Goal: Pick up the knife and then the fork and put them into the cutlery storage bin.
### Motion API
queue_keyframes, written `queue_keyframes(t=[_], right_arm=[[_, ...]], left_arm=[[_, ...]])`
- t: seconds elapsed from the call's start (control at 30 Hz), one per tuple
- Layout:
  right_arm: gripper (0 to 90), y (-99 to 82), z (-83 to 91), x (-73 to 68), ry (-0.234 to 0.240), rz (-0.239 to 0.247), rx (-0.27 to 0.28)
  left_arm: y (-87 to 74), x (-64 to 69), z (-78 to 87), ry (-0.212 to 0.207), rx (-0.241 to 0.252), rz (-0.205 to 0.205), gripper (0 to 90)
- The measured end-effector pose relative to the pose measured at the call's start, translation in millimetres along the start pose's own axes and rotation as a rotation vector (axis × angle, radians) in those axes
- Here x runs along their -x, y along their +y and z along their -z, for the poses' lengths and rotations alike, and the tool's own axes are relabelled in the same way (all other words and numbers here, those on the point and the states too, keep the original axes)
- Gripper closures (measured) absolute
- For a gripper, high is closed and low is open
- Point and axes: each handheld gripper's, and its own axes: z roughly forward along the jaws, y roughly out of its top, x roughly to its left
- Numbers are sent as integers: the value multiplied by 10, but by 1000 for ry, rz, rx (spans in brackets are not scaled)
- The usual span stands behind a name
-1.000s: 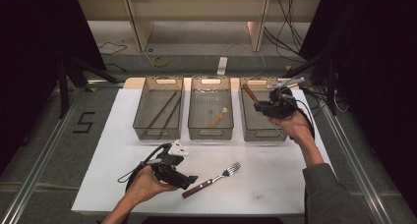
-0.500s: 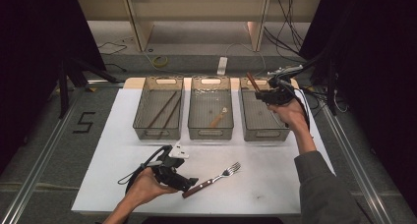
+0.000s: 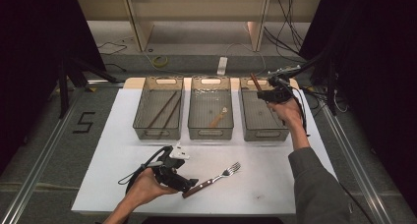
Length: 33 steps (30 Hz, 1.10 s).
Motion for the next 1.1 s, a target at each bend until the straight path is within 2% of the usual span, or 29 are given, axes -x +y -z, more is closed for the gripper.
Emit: queue_keyframes(t=[0.5,0.6,0.67,0.87,1.1], right_arm=[[760,-32,-265,-2,-40,-33,-39],[622,-33,-295,-10,-42,-57,-53],[584,-32,-290,-28,-46,-51,-65],[483,-45,-147,-74,-25,-21,-50],[410,-140,235,-283,49,90,3]], left_arm=[[4,22,-10,-7,-16,-15,156],[2,21,-13,-9,-21,-12,156],[0,16,-12,-7,-22,-12,156],[1,21,-23,-6,-25,-7,155],[-1,18,-48,-15,-58,-10,158]])
